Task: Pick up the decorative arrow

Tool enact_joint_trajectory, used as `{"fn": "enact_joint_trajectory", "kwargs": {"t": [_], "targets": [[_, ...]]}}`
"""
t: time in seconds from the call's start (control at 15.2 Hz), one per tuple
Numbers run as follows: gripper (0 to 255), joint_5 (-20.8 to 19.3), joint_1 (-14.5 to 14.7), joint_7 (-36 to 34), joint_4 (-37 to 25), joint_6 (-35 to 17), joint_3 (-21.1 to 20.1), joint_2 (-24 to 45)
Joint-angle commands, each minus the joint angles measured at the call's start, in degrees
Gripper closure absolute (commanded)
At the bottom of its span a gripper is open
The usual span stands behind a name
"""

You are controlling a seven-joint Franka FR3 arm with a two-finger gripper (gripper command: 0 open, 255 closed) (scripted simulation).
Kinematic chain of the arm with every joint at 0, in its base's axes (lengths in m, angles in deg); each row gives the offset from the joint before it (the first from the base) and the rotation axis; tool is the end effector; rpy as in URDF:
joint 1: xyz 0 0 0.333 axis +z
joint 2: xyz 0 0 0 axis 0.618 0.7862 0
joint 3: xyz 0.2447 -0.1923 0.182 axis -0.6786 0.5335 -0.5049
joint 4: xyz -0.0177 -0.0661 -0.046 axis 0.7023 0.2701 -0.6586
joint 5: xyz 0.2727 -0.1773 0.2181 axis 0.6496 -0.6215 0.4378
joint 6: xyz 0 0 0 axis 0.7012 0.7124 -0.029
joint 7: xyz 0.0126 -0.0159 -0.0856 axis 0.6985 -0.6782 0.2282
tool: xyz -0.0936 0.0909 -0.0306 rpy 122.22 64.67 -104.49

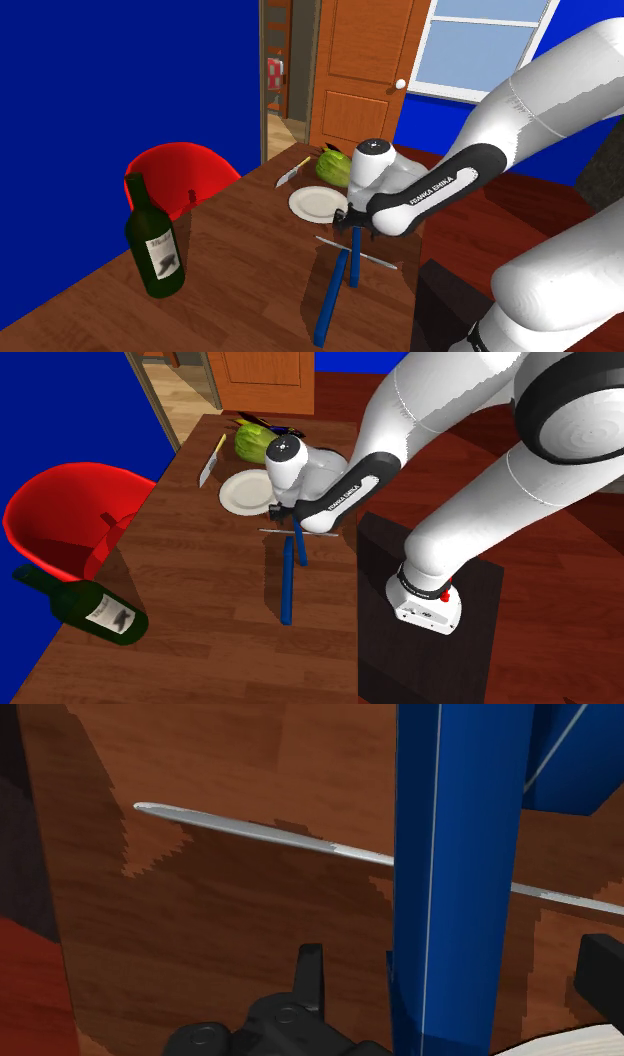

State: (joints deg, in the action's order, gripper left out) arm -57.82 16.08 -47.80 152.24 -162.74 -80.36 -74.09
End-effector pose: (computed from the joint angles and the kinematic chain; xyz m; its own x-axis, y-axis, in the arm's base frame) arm 0.3765 0.0492 0.3018 0.6408 -0.7306 0.2359 -0.7606 -0.6458 0.0660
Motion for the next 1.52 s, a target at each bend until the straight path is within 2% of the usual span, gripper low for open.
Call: {"fn": "enact_joint_trajectory", "kwargs": {"t": [0.0, 0.13, 0.2, 0.79, 1.12, 1.45], "targets": [[0, -1.9, -1.2, -1.6, 0.3, -1.7, -0.8, 1.6], [0, -1.9, -1.1, -1.6, 0.3, -1.7, -0.8, 1.6], [255, -1.9, -1.1, -1.6, 0.3, -1.7, -0.7, 1.5], [255, -1.9, -1.1, -1.6, 0.3, -1.7, -0.8, 1.6], [255, 3.1, 1.8, 2.8, -0.4, 2.9, 1.4, -3.0], [255, 6.2, 4.0, 5.9, -1.5, 7.7, 3.3, -6.9]]}}
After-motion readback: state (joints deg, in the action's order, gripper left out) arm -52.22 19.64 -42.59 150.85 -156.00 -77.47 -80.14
